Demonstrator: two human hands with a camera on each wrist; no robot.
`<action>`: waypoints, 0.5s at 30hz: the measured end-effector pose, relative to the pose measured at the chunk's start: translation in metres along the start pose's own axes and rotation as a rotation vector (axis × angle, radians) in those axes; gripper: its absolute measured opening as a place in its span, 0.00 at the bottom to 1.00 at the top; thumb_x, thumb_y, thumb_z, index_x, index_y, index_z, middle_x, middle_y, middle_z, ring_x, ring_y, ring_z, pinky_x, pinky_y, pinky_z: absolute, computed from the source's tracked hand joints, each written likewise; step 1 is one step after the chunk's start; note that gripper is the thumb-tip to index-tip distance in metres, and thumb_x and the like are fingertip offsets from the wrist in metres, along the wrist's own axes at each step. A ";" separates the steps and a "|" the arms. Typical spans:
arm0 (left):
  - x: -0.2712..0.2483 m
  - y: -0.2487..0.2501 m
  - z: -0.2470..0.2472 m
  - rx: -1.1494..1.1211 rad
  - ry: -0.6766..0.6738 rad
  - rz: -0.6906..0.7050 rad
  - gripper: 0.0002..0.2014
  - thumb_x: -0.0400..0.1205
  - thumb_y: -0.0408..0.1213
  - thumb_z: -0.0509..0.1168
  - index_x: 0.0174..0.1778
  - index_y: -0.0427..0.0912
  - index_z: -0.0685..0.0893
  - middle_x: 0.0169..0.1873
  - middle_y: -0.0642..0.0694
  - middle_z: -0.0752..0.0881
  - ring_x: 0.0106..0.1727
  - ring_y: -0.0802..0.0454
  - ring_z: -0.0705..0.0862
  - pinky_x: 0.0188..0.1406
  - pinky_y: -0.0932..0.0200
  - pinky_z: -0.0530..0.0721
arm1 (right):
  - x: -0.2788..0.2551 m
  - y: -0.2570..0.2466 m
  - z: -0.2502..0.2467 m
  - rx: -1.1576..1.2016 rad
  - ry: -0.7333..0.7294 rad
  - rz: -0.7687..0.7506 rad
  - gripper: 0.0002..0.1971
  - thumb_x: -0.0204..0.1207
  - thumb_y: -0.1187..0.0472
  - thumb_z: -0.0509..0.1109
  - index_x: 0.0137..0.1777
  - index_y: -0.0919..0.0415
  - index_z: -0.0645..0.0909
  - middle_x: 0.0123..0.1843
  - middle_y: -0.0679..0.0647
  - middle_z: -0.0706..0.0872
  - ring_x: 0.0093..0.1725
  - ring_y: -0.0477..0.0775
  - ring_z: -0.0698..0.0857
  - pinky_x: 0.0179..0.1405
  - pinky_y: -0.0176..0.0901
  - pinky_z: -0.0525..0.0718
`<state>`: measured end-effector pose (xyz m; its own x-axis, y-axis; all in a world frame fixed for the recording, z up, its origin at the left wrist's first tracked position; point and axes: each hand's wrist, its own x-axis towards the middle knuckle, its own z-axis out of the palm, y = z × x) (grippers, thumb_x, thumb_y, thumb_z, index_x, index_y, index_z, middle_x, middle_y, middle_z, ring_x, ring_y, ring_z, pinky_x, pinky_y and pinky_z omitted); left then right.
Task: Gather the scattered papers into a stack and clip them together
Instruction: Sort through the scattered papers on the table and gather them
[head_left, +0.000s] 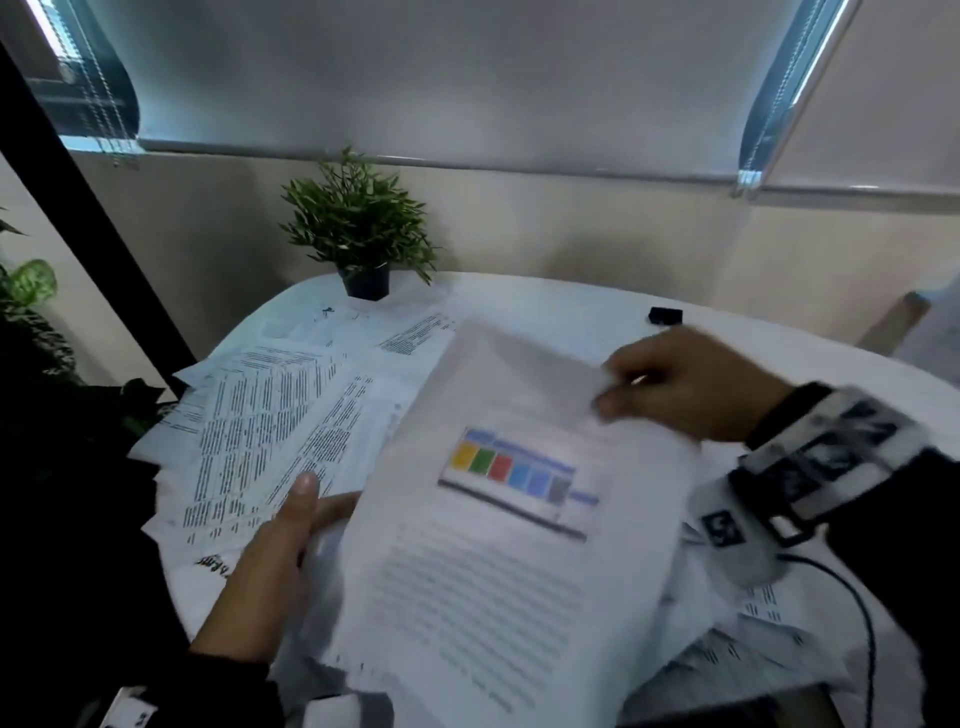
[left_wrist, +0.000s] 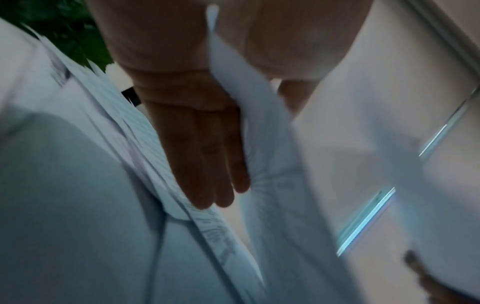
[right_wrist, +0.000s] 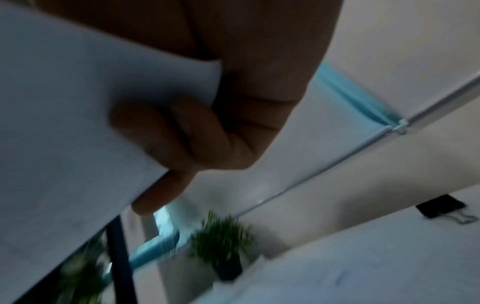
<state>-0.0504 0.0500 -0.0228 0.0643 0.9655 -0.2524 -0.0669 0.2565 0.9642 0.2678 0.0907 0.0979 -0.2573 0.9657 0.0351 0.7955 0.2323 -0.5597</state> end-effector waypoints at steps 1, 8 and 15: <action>-0.002 -0.003 0.002 -0.102 -0.099 -0.058 0.35 0.61 0.70 0.72 0.51 0.43 0.91 0.52 0.37 0.90 0.56 0.39 0.88 0.57 0.45 0.85 | 0.008 0.000 0.014 -0.069 -0.068 -0.007 0.08 0.69 0.58 0.78 0.31 0.52 0.84 0.27 0.46 0.84 0.28 0.37 0.78 0.31 0.28 0.73; 0.004 -0.003 0.011 0.366 -0.029 0.185 0.03 0.73 0.31 0.75 0.40 0.41 0.88 0.34 0.55 0.92 0.41 0.55 0.91 0.42 0.63 0.86 | 0.038 -0.015 0.026 -0.155 -0.064 0.015 0.13 0.73 0.45 0.71 0.55 0.45 0.85 0.45 0.44 0.88 0.35 0.35 0.82 0.44 0.28 0.75; 0.015 -0.012 0.001 0.325 -0.034 0.215 0.27 0.72 0.26 0.75 0.60 0.57 0.79 0.50 0.71 0.87 0.54 0.74 0.83 0.58 0.62 0.78 | 0.043 -0.018 -0.046 -0.381 -0.024 0.197 0.08 0.75 0.46 0.69 0.53 0.42 0.81 0.40 0.38 0.87 0.26 0.39 0.85 0.42 0.36 0.79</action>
<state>-0.0481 0.0612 -0.0376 0.1166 0.9922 -0.0441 0.2366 0.0154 0.9715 0.2671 0.1334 0.1474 -0.0894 0.9940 -0.0632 0.9753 0.0745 -0.2077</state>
